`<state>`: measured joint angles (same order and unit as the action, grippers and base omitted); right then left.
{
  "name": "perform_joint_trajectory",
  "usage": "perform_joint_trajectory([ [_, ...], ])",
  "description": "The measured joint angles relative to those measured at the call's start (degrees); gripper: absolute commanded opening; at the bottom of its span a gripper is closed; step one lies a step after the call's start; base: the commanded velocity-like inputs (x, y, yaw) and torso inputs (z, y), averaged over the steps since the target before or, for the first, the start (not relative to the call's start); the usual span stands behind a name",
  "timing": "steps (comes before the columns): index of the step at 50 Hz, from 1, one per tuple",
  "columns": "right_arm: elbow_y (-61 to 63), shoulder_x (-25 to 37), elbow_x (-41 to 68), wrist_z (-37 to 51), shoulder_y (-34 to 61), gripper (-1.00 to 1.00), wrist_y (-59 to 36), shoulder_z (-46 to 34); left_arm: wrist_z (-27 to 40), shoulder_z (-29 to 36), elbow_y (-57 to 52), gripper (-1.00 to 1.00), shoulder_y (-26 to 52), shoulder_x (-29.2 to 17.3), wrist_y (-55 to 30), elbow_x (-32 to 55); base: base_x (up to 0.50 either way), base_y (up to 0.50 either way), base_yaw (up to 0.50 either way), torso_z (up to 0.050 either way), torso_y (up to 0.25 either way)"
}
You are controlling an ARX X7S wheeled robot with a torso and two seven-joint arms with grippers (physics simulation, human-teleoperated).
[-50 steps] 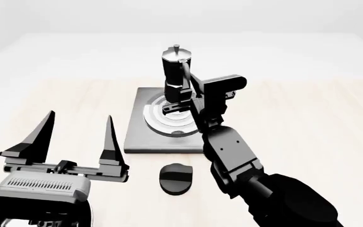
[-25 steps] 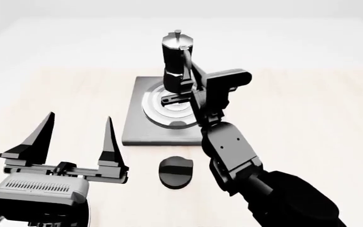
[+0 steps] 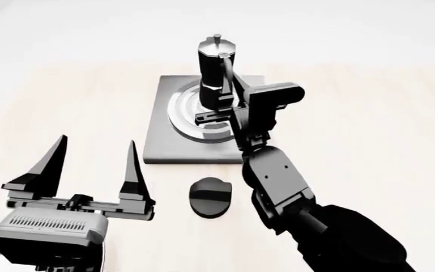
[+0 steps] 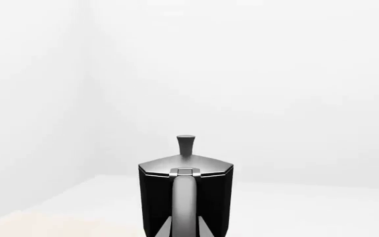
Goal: Turn on the stove and put the moka pot on it.
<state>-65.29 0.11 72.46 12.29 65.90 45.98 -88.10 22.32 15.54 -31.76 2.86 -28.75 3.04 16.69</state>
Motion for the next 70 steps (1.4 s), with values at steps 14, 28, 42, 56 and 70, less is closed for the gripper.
perform_joint_trajectory([
  [14, 0.1, 0.0, -0.4, 0.1, -0.1, -1.00, -0.2, 0.1, 0.1, 0.0, -0.1, 1.00, -0.2, -0.1, 0.5, 0.1, 0.00, 0.00, 0.00, 0.000, -0.076],
  [28, -0.1, 0.0, -0.6, 0.2, -0.2, -1.00, -0.4, 0.2, 0.1, 0.0, -0.1, 1.00, -0.2, -0.3, 0.7, 0.3, 0.00, 0.00, 0.00, 0.000, -0.041],
  [42, -0.4, 0.0, -1.1, 0.0, -0.9, -1.00, -0.4, 0.6, -0.1, 0.1, 0.4, 1.00, -0.4, -0.2, 1.6, 0.5, 0.00, 0.00, 0.00, 0.000, -0.004],
  [56, -0.3, 0.0, -1.7, -0.1, -1.0, -1.00, -0.4, 1.2, -0.1, 0.2, 0.6, 1.00, -0.4, -0.2, 2.2, 0.7, 0.00, 0.00, 0.00, 0.000, 0.000],
  [70, 0.1, -0.1, -2.3, 0.3, -0.6, 1.00, -0.9, 1.3, 0.0, 0.1, 0.1, 1.00, -0.4, -0.4, 2.2, 1.0, 0.00, 0.00, 0.00, 0.000, 0.000],
])
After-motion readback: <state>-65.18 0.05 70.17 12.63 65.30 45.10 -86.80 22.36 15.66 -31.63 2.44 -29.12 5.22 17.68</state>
